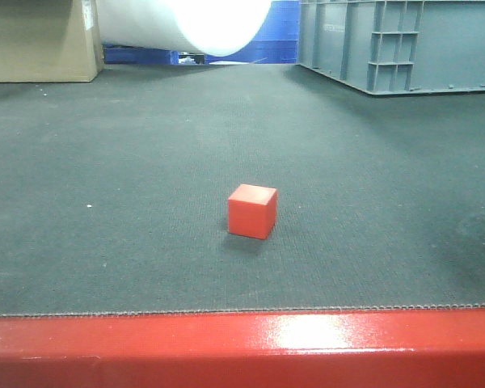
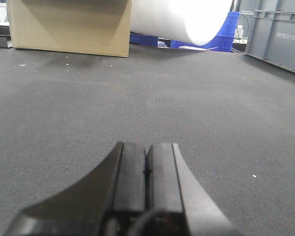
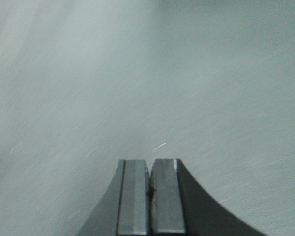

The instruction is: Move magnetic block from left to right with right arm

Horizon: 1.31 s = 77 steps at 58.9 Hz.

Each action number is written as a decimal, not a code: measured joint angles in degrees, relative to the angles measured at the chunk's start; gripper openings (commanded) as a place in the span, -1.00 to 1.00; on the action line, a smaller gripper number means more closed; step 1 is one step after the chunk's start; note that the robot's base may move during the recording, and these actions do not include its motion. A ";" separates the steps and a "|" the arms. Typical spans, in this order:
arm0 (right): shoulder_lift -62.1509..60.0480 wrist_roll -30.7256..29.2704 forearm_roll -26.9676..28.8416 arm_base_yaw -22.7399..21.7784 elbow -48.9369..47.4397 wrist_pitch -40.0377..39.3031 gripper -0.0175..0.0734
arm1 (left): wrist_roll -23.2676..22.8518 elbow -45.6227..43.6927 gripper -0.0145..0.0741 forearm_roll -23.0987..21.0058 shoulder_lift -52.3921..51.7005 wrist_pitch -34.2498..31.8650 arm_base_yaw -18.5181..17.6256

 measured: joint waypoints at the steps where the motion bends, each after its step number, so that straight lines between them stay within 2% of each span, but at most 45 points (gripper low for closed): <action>1: -0.62 -0.10 0.03 0.00 0.64 -0.75 -0.49 | 0.00 0.00 -0.94 0.00 0.00 0.00 0.00; 14: -11.46 -0.22 0.26 0.00 8.82 -9.54 -0.49 | 0.00 0.00 -0.94 0.00 0.00 0.00 0.00; 33: -28.82 -0.26 0.38 0.00 16.13 -10.41 -0.49 | 0.00 0.00 -0.94 0.00 0.00 0.00 0.00; 58: -30.46 -0.35 0.38 0.00 18.31 -10.69 -0.49 | 0.00 0.00 -0.94 0.00 0.00 0.00 0.00; 77: -38.75 -0.35 0.38 0.00 27.53 -12.98 -0.49 | 0.00 0.00 -0.94 0.00 0.00 0.00 0.00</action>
